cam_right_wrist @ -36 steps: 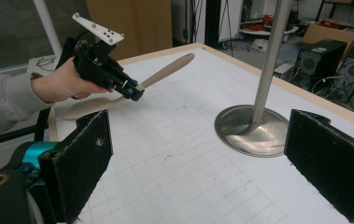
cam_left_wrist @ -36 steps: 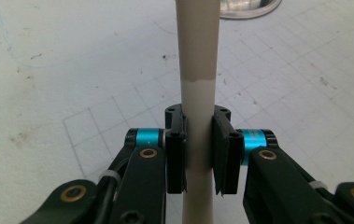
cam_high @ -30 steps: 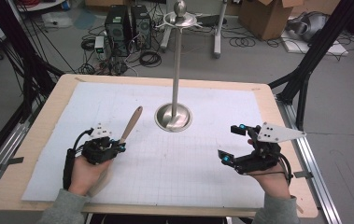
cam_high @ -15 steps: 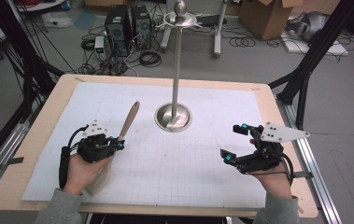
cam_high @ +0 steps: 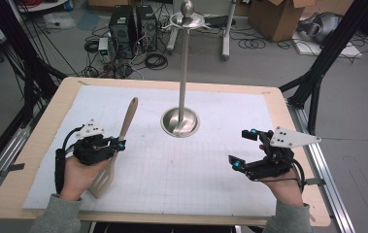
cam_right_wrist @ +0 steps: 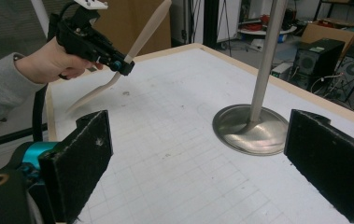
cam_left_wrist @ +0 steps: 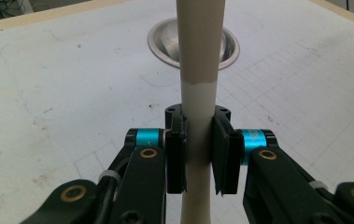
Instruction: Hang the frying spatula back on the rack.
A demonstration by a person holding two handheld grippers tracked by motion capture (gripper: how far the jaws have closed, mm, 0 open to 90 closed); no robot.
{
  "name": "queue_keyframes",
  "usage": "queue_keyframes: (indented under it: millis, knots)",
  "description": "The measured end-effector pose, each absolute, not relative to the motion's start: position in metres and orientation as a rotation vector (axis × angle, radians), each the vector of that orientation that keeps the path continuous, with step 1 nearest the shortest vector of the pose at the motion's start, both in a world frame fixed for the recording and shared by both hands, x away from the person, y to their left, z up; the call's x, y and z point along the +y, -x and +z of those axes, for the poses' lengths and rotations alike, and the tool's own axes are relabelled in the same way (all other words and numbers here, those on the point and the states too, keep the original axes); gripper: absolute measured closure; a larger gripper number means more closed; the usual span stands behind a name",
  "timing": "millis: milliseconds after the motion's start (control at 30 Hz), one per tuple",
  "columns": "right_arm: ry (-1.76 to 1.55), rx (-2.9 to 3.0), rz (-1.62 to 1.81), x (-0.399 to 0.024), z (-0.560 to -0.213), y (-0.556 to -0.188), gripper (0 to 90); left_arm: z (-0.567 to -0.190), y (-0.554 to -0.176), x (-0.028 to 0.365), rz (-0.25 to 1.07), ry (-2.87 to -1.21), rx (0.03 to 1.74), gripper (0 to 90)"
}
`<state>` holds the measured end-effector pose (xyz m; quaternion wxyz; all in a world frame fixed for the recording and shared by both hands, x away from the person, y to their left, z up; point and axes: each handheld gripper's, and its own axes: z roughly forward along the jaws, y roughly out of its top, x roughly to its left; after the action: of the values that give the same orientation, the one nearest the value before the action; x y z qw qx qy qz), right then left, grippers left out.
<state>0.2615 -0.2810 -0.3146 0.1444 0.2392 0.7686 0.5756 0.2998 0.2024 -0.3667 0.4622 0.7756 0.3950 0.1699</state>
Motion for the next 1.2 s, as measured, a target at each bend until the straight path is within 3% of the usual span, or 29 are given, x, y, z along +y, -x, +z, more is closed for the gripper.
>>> queue_keyframes:
  millis: [1200]
  knots:
    - [-0.683,2.207,1.68,-0.283,-0.314,-0.262,6.9,-0.302,-0.318,0.203,0.423,-1.872,0.878,77.5]
